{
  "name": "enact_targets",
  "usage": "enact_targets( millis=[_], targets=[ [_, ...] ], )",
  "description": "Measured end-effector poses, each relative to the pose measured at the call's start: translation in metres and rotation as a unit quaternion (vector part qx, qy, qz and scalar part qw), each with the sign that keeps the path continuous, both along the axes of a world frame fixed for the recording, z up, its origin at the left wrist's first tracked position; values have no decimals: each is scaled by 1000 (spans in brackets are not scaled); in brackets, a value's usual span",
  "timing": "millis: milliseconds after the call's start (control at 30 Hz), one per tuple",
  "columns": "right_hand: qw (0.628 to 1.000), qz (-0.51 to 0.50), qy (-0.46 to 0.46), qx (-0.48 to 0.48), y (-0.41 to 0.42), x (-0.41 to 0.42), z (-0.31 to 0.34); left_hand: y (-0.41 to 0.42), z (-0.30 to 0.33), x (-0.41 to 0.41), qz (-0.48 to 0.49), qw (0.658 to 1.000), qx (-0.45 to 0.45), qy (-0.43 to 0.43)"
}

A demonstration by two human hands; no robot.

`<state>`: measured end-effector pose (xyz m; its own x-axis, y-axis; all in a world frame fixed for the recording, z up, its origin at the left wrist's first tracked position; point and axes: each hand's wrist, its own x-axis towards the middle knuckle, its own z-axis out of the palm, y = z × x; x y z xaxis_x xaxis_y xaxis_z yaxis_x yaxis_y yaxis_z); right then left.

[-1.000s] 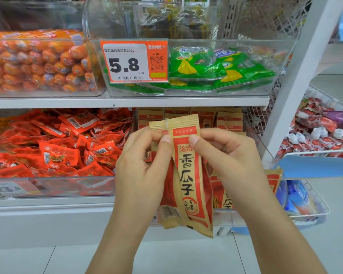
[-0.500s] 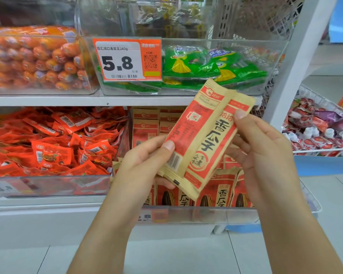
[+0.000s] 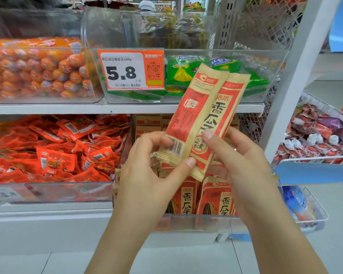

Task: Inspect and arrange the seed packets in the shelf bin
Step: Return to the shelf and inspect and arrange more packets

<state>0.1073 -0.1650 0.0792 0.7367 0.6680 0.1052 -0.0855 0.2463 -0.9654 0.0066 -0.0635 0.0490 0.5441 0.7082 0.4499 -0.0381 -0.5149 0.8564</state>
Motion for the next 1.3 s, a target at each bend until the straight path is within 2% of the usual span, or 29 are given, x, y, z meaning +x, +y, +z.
enact_targets(
  millis=[100, 300, 533, 667, 867, 1300],
  targets=[
    [1000, 4, 3, -9, 3, -2, -2, 2, -5, 0, 39, 995, 93, 9],
    [1000, -9, 5, -1, 4, -1, -3, 4, -10, 1, 44, 985, 166, 26],
    [998, -35, -56, -15, 4, 0, -7, 1, -19, 6, 24, 966, 246, 82],
    [994, -47, -93, -27, 3, 1, -9, -1, -21, 9, 29, 968, 229, 101],
    [987, -54, -139, -55, 1, 2, -9, 0, -18, 7, -17, 984, 151, 94],
    [984, -26, -161, -71, 1, 5, -5, 4, -19, 6, -34, 993, 87, 74]
  ],
)
